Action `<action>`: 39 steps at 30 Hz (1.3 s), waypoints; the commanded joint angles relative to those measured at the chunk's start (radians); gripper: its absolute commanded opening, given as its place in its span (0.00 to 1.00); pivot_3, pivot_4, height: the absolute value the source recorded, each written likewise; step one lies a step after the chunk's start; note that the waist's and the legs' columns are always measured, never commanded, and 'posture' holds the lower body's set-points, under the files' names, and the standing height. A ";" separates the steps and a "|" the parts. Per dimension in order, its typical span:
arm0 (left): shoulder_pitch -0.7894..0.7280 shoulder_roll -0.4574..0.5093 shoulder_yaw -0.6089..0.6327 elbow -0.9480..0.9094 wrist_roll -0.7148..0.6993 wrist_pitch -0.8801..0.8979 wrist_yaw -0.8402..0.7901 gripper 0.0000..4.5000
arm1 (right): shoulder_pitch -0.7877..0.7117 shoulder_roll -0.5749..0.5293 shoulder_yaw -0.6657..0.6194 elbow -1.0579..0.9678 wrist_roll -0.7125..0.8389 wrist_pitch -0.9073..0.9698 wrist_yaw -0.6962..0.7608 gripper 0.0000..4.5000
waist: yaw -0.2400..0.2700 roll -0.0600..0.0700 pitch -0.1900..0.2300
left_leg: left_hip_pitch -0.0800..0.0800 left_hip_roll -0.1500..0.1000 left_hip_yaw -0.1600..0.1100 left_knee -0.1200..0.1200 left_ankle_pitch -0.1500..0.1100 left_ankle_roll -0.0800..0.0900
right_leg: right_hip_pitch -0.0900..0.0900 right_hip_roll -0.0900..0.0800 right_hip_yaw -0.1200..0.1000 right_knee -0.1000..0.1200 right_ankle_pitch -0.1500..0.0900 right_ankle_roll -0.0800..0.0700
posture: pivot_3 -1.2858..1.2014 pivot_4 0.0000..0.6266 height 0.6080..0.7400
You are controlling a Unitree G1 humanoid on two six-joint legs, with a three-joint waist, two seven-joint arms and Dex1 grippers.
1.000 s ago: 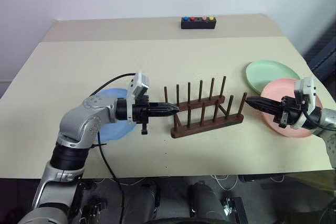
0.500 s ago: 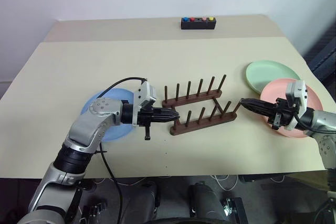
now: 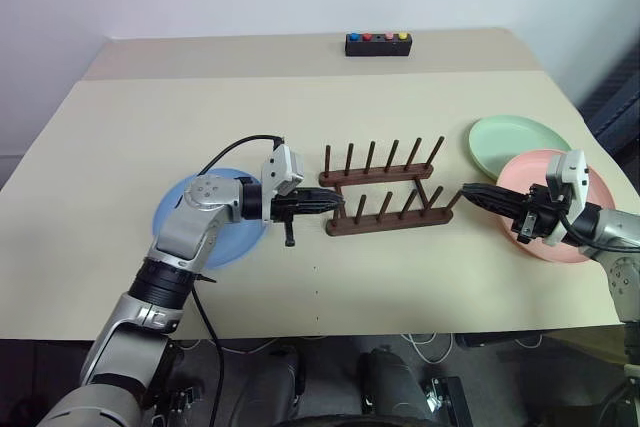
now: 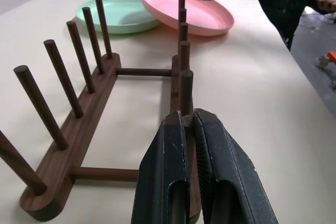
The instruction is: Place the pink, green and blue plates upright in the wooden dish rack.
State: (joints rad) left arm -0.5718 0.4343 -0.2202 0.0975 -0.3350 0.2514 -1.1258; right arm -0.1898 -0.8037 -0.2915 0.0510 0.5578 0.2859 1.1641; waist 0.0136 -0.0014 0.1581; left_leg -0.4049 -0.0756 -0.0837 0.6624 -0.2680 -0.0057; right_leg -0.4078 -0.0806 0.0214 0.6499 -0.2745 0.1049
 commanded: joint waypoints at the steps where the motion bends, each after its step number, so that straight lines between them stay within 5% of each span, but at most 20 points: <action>1: 0.008 0.006 -0.003 0.031 0.022 0.031 0.010 0.17 | -0.009 -0.010 -0.033 -0.013 0.004 -0.023 -0.004 0.00 | 0.000 0.000 0.000 | 0.000 0.000 0.000 0.000 0.000 0.000 | 0.000 0.000 0.000 0.000 0.000 0.000 | 0.52 0.24 1.00; 3: 0.005 -0.006 0.007 0.032 0.024 0.041 0.035 0.32 | -0.014 -0.009 -0.029 -0.009 0.002 -0.026 -0.004 0.00 | -0.001 0.000 0.000 | 0.000 0.000 0.000 0.000 0.000 0.000 | 0.000 0.000 0.000 0.000 0.000 0.000 | 0.52 0.24 1.00; 9: 0.010 -0.006 0.031 -0.007 0.011 0.078 0.055 0.99 | -0.022 -0.007 -0.023 -0.003 0.003 -0.026 -0.001 0.00 | -0.001 0.000 0.000 | -0.001 0.000 0.000 0.000 0.000 0.000 | -0.001 0.000 0.000 0.000 0.000 0.000 | 0.52 0.24 1.00; 20: 0.023 0.029 0.242 -0.136 -0.229 0.254 0.064 0.99 | -0.017 -0.012 -0.030 -0.003 0.010 -0.020 0.010 0.00 | -0.001 0.000 0.000 | -0.001 0.000 0.000 0.000 0.000 0.000 | -0.001 0.000 0.000 0.000 0.000 0.000 | 0.52 0.24 1.00; 23: 0.056 0.073 0.257 -0.242 -0.333 0.357 0.011 0.80 | -0.004 -0.019 -0.030 -0.011 0.017 -0.010 0.027 0.00 | -0.003 0.000 0.000 | -0.001 0.000 0.000 0.000 0.000 0.000 | -0.001 0.000 0.000 0.000 0.000 0.000 | 0.52 0.24 1.00; 30: 0.138 0.172 0.135 -0.402 -0.351 0.429 -0.073 0.01 | 0.018 -0.039 -0.046 -0.006 0.020 -0.012 0.060 0.00 | 0.000 0.000 0.000 | 0.000 0.000 0.000 -0.001 0.000 0.000 | -0.001 0.000 0.001 0.000 0.000 0.000 | 0.52 0.24 1.00; 39: 0.158 0.096 -0.128 -0.241 0.055 0.183 0.113 0.01 | 0.110 -0.076 0.037 -0.010 -0.104 -0.077 0.089 0.00 | 0.000 0.000 0.000 | 0.000 0.000 0.000 -0.001 -0.001 0.001 | 0.000 0.000 0.001 -0.002 0.000 0.000 | 0.52 0.24 1.00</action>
State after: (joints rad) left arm -0.3998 0.5521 -0.3205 -0.1722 -0.3571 0.4840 -1.0765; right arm -0.0838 -0.8651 -0.2777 0.0528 0.5035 0.2533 1.2555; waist 0.0134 -0.0014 0.1584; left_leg -0.4048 -0.0755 -0.0834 0.6614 -0.2686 -0.0049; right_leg -0.4076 -0.0810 0.0220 0.6484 -0.2746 0.1047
